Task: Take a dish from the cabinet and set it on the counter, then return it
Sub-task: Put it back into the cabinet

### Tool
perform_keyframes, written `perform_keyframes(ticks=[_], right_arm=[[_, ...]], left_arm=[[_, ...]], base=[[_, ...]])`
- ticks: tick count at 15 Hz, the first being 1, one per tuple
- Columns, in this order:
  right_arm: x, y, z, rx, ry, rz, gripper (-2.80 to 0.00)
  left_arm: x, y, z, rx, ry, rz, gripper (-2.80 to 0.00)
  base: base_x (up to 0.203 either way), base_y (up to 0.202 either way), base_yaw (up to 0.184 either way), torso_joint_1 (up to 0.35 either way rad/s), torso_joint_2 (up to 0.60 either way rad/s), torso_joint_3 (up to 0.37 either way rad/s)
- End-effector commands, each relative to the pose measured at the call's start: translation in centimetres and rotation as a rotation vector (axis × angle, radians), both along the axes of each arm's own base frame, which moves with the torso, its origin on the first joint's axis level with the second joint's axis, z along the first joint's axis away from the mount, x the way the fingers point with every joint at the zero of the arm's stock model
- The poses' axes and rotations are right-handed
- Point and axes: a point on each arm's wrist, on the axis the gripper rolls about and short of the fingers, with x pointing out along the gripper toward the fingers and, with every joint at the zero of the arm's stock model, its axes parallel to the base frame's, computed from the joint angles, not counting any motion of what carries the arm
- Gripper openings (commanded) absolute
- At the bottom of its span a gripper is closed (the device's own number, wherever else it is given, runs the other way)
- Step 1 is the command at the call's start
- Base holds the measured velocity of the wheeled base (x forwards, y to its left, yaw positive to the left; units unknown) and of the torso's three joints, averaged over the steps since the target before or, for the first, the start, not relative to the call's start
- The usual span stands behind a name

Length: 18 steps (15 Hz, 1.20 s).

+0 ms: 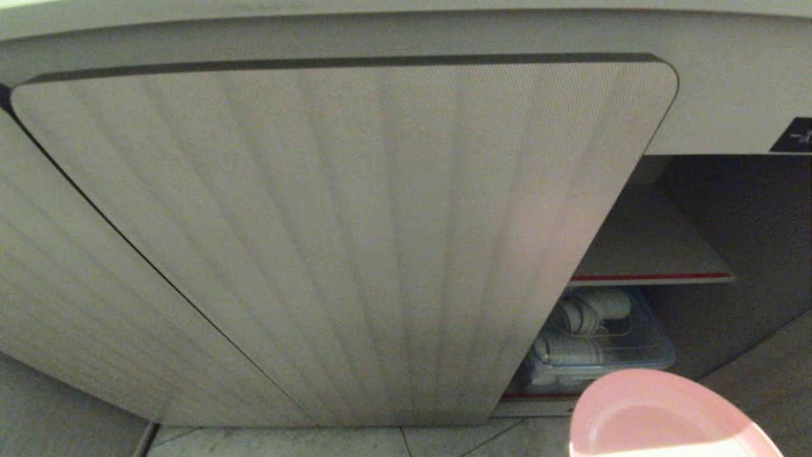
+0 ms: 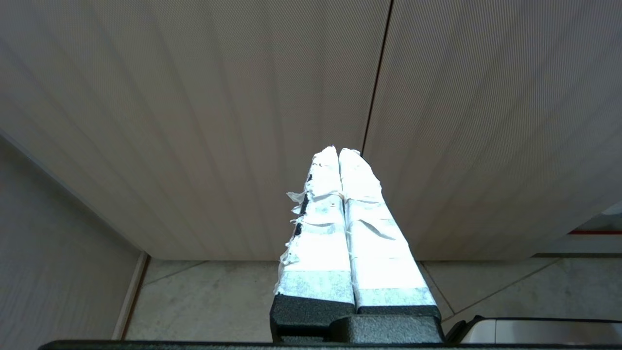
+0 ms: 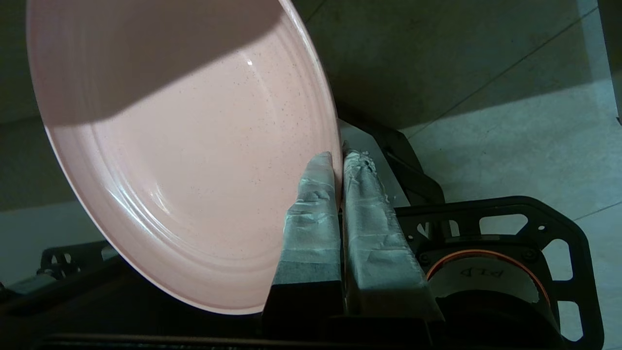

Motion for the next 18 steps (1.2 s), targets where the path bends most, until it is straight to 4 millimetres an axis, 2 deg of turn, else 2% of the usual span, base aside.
perform_keyframes(ticks=[1,18], right_arm=[[0.7,-0.2,-0.2,0.021,0.036,-0.027,-2.8],[4.4,-2.3,0.0,0.025,-0.024,-0.192,-2.8]], left_arm=[[0.0,0.0,0.0,-0.001,-0.001,0.0,-2.8],[0.0,0.0,0.0,-0.001,-0.001,0.0,-2.8]], base=[[0.0,0.0,0.0,0.0,0.0,0.0],[0.0,0.0,0.0,0.0,0.0,0.0]])
